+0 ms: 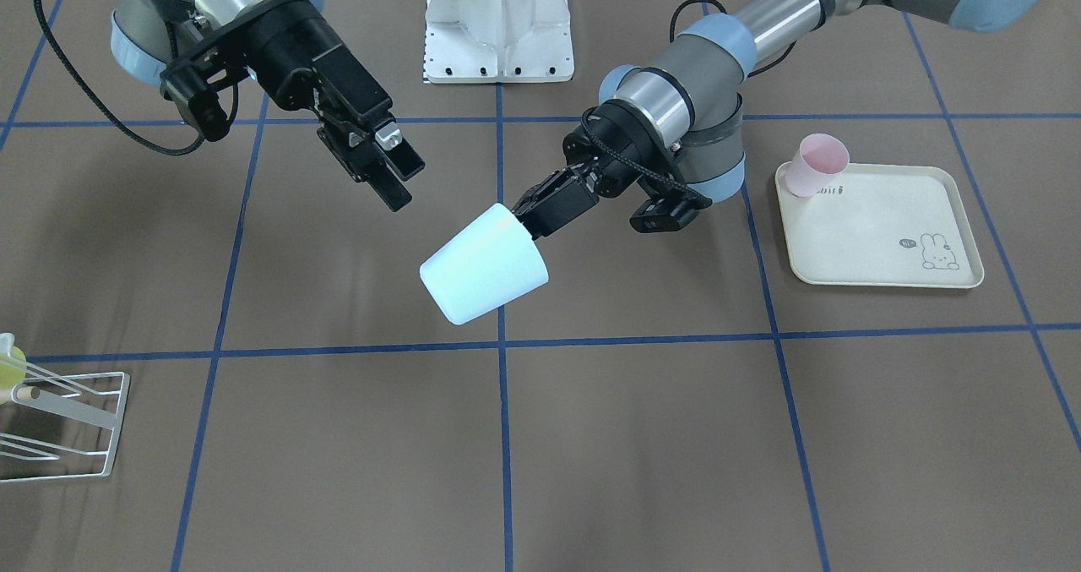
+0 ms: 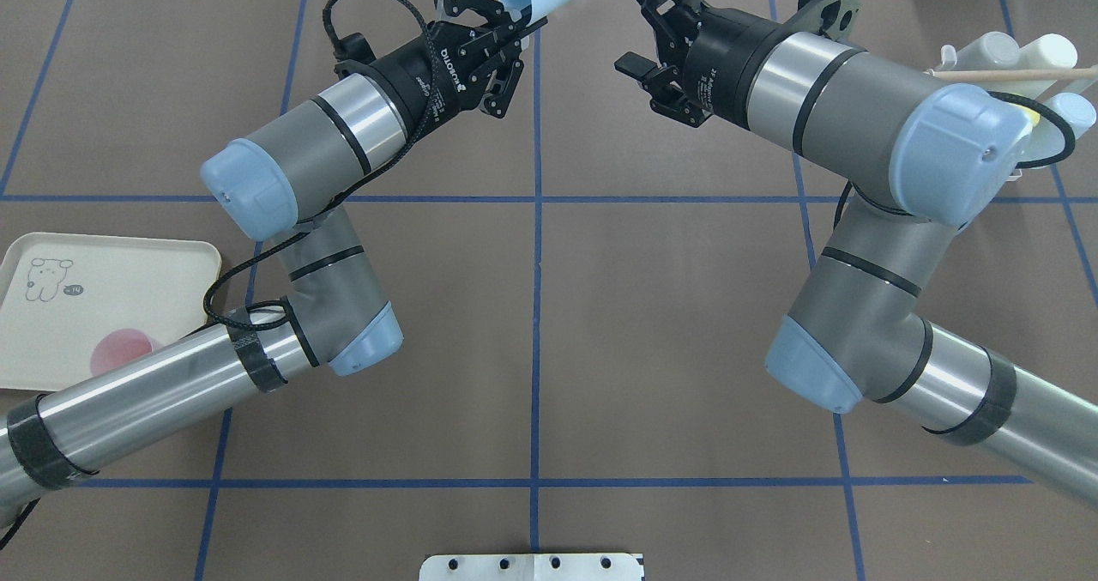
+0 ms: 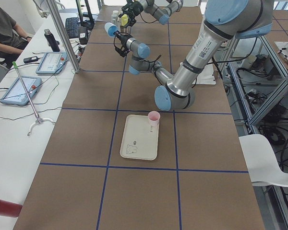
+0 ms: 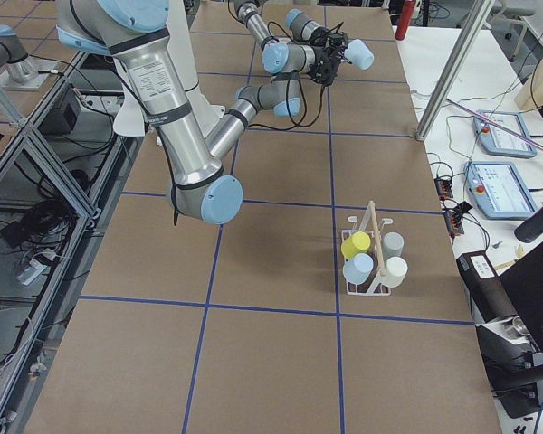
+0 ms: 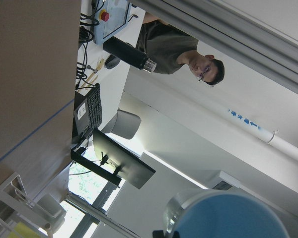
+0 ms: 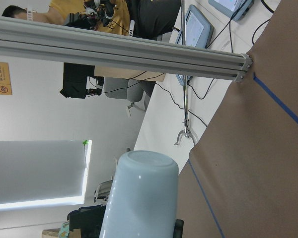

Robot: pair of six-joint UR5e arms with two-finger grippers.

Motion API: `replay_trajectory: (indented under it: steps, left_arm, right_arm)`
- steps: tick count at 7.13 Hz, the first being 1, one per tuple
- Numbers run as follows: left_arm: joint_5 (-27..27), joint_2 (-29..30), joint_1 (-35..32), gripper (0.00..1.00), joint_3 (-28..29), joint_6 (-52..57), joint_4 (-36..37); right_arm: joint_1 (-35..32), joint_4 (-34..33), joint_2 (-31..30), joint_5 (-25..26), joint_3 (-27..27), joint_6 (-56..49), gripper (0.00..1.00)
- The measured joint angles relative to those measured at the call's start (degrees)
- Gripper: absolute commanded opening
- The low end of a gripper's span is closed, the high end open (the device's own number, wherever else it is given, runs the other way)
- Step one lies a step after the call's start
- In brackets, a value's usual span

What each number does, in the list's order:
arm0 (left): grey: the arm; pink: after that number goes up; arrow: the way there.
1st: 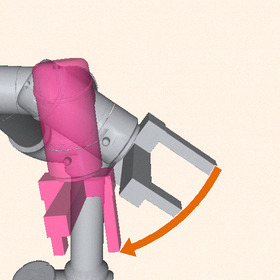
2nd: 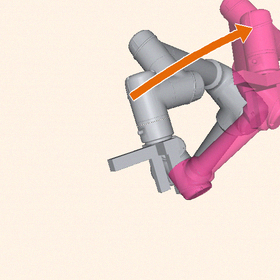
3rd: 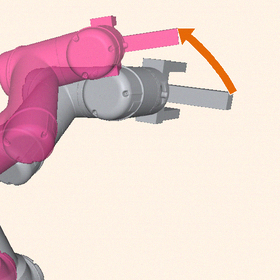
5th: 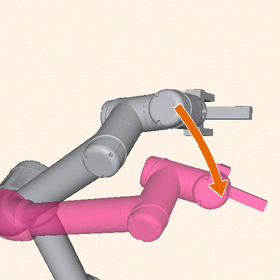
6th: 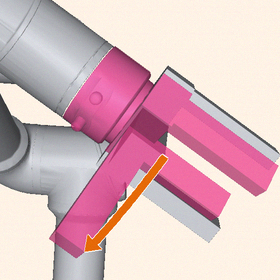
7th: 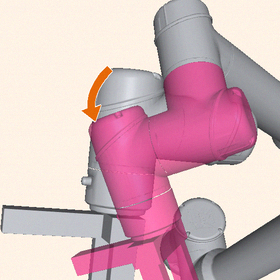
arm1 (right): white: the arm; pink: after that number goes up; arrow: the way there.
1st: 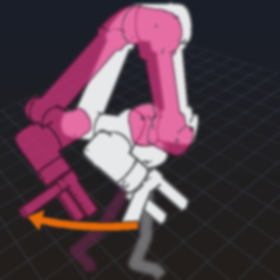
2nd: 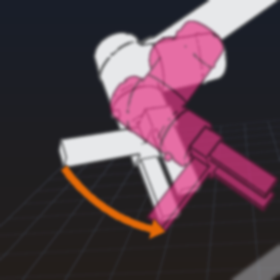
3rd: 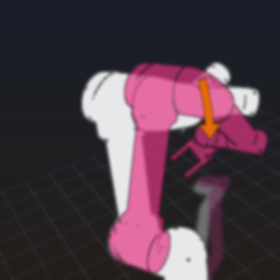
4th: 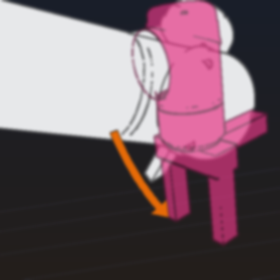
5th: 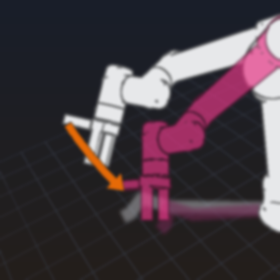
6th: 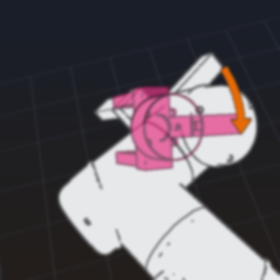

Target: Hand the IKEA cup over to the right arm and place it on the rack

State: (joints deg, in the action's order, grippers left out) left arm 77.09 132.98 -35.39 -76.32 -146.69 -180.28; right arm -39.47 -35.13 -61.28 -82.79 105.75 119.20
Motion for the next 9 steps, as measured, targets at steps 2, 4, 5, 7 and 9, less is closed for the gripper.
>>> replay_trajectory:
  steps: [2,4,5,7,9]
  left_arm:
    - [0.0,0.8,1.1,0.0,-0.1,0.0,0.2]
    - [-0.1,1.4,1.7,0.0,-0.2,-0.1,0.2]
    - [-0.1,1.5,1.9,0.0,-0.2,-0.1,0.2]
    - [-0.1,1.6,2.3,0.0,-0.6,-0.1,0.2]
    - [-0.3,1.6,2.9,0.0,-1.3,-0.1,0.2]
  right_arm:
    - [-0.5,0.0,-0.2,0.7,-0.4,0.6,1.0]
    - [-1.0,0.0,-0.2,0.8,-0.9,0.7,1.0]
    - [-1.2,0.0,-0.2,0.8,-1.2,0.7,1.0]
    - [-1.3,0.0,-0.2,0.8,-1.3,0.7,1.0]
    - [-1.3,0.0,-0.2,0.8,-1.3,0.7,1.0]
